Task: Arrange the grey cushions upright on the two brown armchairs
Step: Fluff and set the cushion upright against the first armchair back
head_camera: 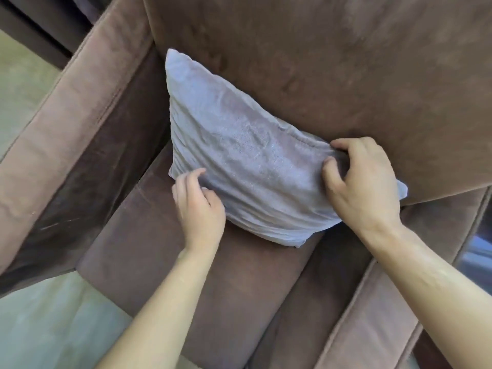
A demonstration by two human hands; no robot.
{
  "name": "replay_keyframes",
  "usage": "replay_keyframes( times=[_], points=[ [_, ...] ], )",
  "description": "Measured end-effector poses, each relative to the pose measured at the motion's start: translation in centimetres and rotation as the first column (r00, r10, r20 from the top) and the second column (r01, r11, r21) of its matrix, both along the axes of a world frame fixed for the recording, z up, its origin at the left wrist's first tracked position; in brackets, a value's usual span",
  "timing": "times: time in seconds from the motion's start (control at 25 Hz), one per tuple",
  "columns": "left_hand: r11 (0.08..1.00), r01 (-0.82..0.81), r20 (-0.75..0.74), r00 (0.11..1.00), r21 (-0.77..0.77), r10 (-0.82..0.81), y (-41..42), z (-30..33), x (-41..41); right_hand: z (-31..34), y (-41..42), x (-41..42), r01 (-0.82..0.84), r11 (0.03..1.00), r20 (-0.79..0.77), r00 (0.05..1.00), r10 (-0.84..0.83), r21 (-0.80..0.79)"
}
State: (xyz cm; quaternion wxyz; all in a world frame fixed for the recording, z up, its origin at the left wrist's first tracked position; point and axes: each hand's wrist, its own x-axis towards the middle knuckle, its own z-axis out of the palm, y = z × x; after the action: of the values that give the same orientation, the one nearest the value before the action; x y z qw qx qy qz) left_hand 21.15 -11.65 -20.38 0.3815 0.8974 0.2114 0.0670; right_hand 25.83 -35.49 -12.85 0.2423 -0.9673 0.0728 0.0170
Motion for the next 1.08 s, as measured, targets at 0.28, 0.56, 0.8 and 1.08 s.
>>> replay_keyframes(
  times=[0.28,0.56,0.8,1.08],
  points=[
    [0.372,0.672,-0.196,0.611,0.640,-0.767,2.4,5.6,16.2,-0.5,-4.7,-3.2,0.136,0.990,0.001,0.991,-0.136,-0.037],
    [0.163,0.780,-0.385,0.465,0.604,-0.797,3.7,9.1,20.7,0.3,-5.6,-3.1,0.305,0.931,0.219,0.912,-0.347,0.203],
    [0.280,0.734,-0.290,0.545,0.619,-0.786,1.5,7.7,18.4,-0.2,-5.6,-3.5,0.339,0.862,0.180,0.886,-0.427,0.377],
    [0.028,0.888,-0.044,0.054,0.459,-0.998,-10.2,7.2,9.4,-10.1,-4.1,-9.3,0.699,0.626,-0.573,0.685,-0.449,0.346]
  ],
)
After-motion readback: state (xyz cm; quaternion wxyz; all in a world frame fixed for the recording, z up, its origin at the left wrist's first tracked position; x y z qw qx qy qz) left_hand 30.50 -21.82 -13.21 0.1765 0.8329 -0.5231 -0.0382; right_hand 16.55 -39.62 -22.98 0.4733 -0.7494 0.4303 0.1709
